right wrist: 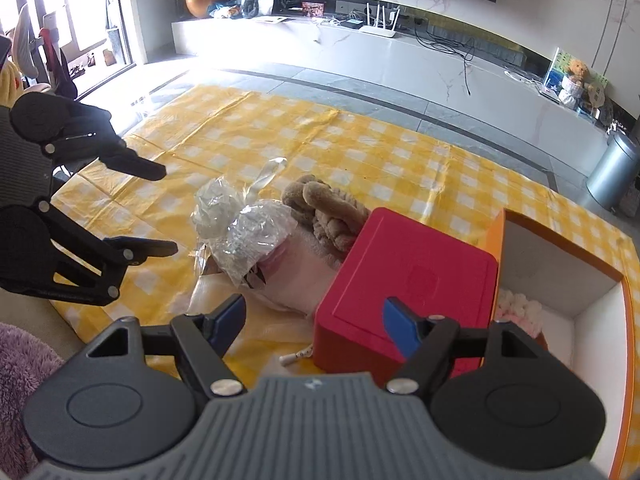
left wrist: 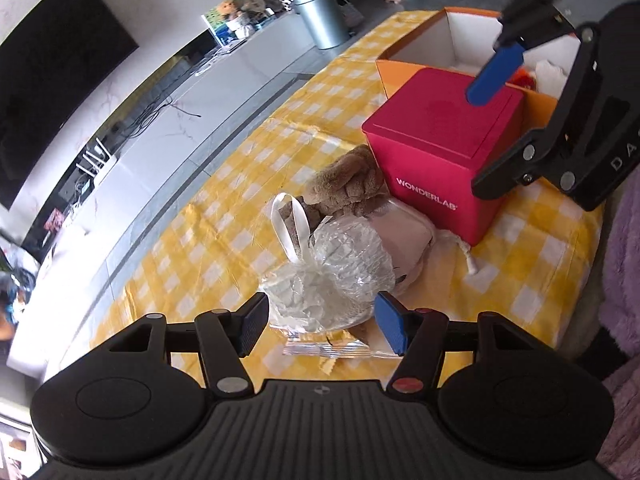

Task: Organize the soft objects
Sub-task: 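Grasp the plastic-wrapped flower with the left tool and lift it, then grasp the white fuzzy pad with the right tool while the left tool holds the flower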

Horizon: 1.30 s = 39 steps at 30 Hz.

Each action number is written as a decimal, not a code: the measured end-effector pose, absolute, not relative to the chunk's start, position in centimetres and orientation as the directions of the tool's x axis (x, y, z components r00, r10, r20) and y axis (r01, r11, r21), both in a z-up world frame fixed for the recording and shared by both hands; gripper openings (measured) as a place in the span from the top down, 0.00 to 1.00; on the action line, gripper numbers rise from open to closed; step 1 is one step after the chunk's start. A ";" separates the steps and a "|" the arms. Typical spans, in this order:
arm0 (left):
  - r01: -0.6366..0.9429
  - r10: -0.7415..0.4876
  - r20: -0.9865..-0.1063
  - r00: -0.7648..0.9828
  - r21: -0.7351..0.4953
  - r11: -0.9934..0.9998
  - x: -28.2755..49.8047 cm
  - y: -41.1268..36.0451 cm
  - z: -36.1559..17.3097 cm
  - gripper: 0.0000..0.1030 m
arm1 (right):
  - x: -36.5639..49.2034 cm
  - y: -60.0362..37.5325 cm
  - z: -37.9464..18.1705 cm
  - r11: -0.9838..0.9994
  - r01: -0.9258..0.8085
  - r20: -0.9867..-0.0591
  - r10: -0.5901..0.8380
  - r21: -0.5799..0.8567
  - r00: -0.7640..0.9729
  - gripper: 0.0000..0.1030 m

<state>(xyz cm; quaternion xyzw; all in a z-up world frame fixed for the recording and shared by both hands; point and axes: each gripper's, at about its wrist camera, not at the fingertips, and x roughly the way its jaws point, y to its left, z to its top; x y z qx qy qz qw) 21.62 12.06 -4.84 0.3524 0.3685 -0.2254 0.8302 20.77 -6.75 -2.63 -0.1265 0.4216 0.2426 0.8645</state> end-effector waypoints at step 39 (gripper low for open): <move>0.409 -0.040 -0.863 0.503 0.197 0.891 26.7 18.8 -6.4 0.60 | 24.5 1.7 -6.6 0.670 -0.739 -0.842 0.352 -0.078 0.408 0.29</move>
